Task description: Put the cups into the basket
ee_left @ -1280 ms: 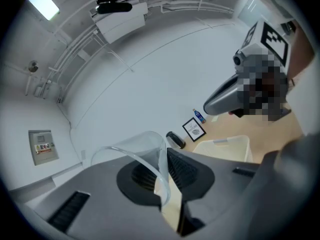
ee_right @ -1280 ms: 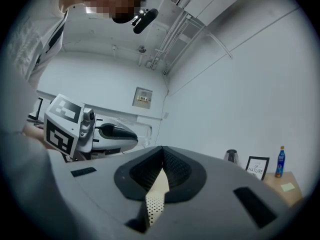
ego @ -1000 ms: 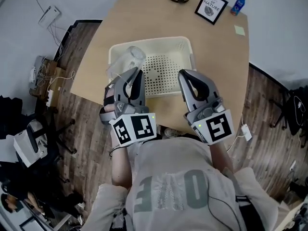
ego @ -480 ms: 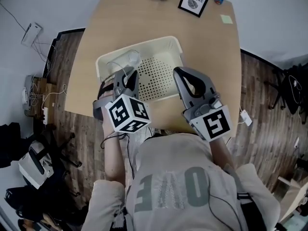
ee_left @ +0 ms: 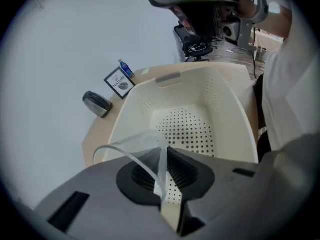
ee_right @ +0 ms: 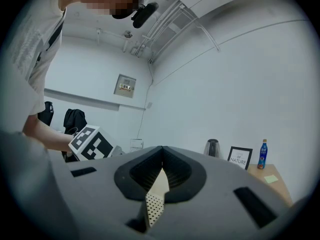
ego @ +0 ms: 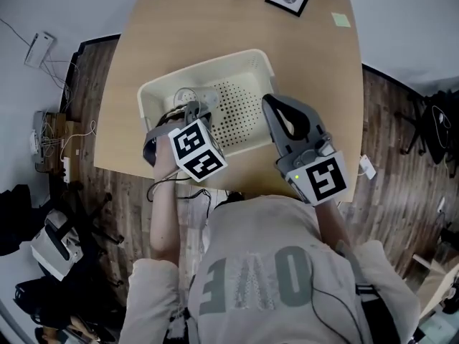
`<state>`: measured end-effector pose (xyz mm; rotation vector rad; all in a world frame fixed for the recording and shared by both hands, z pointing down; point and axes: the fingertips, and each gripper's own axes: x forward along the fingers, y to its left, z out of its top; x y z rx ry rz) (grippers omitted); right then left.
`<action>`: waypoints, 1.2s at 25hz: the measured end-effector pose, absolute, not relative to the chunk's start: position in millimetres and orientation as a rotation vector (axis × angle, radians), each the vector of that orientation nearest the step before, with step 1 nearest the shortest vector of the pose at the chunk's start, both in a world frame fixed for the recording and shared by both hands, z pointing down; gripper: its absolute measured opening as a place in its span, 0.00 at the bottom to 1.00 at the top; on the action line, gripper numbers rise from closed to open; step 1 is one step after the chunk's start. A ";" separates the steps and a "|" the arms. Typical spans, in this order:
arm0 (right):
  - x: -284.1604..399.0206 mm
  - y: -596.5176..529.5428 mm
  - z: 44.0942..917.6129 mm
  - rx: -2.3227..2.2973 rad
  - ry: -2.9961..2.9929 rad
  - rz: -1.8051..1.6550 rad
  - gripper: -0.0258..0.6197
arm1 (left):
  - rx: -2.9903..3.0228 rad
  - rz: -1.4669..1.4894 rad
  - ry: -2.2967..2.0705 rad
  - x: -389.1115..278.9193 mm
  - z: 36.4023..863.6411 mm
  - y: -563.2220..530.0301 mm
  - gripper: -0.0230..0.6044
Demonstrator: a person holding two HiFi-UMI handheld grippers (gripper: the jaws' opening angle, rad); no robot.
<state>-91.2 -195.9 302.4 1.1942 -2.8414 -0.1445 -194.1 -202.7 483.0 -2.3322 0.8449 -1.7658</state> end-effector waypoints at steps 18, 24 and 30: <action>-73.5 -208.8 324.6 1.225 -2.796 0.015 0.04 | -2.289 -2.119 0.475 -196.2 562.2 -192.0 0.12; -64.6 -207.0 327.1 1.238 -2.795 0.030 0.04 | -2.276 -2.122 0.491 -189.1 569.5 -190.3 0.12; -52.6 -206.8 327.0 1.250 -2.802 -0.006 0.04 | -2.217 -2.088 0.513 -183.2 570.2 -193.4 0.14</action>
